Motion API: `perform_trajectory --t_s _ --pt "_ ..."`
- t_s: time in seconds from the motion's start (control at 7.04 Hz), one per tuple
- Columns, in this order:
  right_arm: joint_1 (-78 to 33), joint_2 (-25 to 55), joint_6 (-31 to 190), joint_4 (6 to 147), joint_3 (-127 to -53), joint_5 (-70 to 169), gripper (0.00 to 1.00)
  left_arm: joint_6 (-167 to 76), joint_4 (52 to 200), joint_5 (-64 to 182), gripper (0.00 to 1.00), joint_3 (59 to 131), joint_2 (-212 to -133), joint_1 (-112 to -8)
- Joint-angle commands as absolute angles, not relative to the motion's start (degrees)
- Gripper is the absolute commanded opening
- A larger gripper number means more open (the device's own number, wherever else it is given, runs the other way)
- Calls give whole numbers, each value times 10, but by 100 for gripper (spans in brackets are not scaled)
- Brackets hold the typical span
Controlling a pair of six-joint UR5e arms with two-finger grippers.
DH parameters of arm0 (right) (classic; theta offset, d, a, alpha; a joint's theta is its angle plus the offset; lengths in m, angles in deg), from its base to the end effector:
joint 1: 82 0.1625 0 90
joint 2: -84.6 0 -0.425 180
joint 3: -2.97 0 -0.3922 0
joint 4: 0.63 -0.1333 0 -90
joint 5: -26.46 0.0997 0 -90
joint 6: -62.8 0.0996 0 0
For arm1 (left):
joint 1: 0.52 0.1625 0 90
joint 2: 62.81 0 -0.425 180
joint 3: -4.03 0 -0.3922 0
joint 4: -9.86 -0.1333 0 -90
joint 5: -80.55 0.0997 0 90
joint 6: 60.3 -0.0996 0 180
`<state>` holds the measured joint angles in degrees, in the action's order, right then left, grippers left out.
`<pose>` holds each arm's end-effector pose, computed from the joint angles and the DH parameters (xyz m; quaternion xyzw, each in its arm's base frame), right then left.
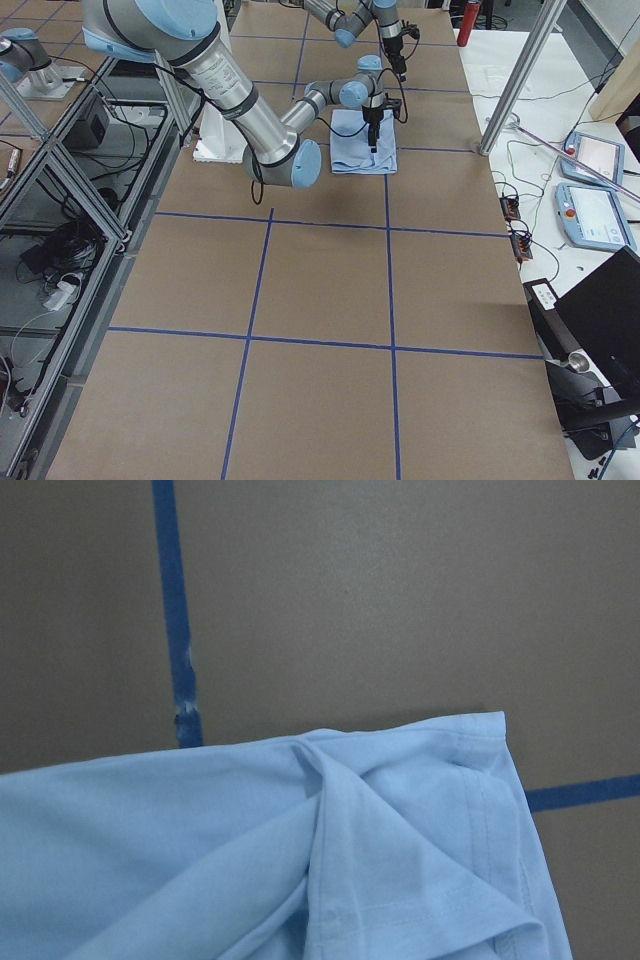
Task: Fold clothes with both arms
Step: 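Lower the edge with the right gripper and release while the left gripper withdraws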
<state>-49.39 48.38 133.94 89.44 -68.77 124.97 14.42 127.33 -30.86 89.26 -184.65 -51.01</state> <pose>-0.6104 -0.5312 0.2082 0.0682 -0.3042 0.0913 0.9458 0.3749 -0.6070 0.3177 0.1058 0.4677 -0.1830 0.8582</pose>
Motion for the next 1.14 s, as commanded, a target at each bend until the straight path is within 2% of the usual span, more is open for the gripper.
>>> perform_trajectory --t_s 0.0,0.99 --pt "-498 482 1302 899 -673 1226 100 144 1274 -310 100 893 -1847 -510" --pt "-406 436 1123 916 -669 1233 100 150 1274 -310 100 896 -1850 -509"
